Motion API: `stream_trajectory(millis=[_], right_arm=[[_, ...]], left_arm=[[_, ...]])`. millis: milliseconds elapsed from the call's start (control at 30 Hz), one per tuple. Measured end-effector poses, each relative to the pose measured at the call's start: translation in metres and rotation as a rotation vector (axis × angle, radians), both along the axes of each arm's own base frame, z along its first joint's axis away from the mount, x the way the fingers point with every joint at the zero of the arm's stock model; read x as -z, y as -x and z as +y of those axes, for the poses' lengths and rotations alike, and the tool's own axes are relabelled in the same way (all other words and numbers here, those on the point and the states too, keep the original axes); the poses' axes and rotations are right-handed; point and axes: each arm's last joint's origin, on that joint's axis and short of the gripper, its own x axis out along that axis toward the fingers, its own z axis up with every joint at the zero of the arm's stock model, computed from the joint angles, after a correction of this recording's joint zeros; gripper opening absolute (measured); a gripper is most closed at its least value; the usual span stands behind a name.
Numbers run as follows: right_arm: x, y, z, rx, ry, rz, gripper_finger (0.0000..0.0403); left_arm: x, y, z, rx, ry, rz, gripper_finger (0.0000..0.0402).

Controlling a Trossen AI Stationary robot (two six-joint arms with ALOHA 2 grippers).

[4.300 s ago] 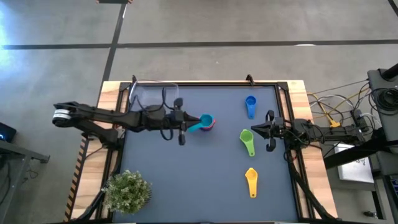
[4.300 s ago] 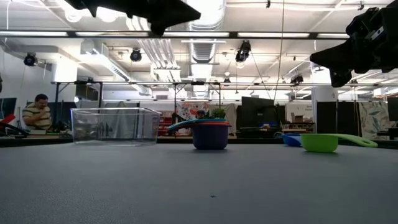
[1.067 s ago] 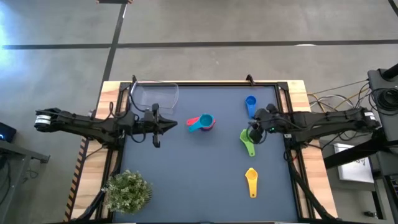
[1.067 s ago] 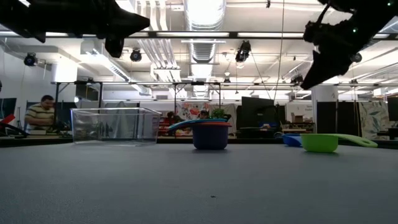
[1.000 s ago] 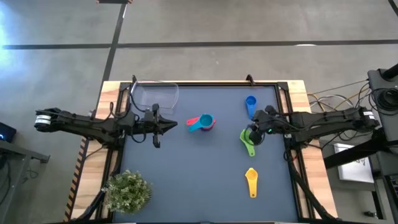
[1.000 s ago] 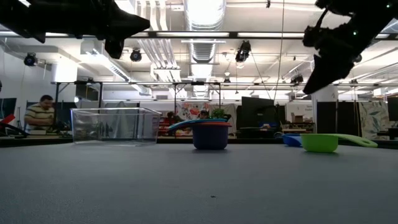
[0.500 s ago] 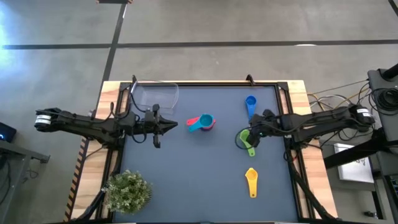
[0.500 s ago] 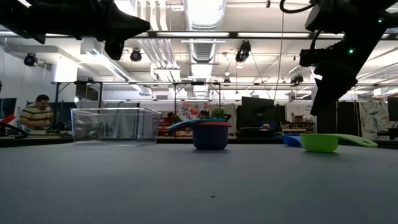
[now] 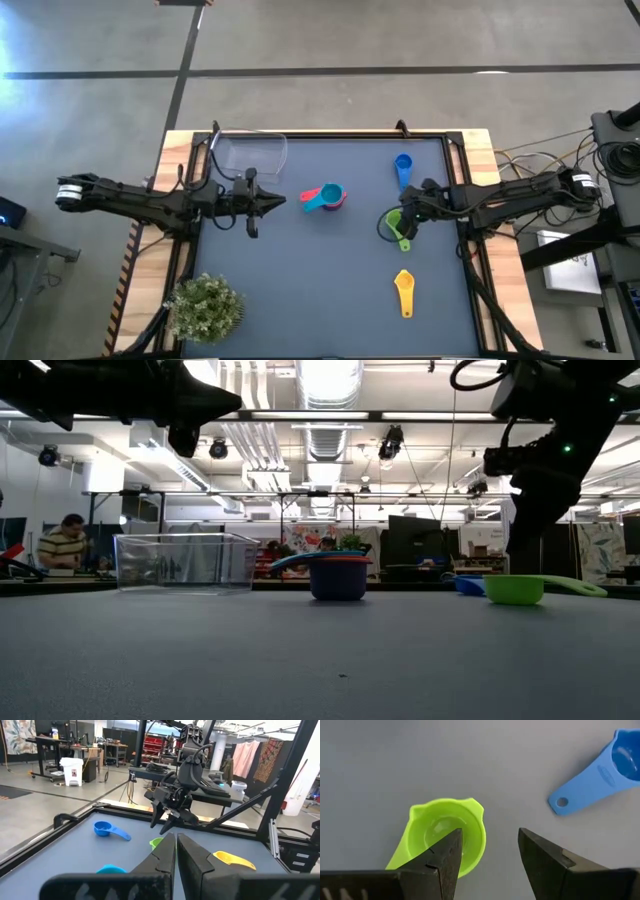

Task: Nest measuring cups in basket
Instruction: Stack the green measuring cup on top of the light blue measuring cup

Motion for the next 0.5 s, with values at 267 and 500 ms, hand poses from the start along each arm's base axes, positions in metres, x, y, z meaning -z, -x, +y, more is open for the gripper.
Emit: stream_trajectory(millis=[267, 500], right_arm=[[0.004, -0.004, -0.009, -0.006, -0.053, 0.015, 0.0183], [0.014, -0.013, -0.019, -0.022, -0.111, 0.035, 0.0183]], left_arm=[[0.0, 0.0, 0.0, 0.0, -0.005, 0.001, 0.0], [0.0, 0.0, 0.0, 0.0, -0.022, 0.003, 0.0]])
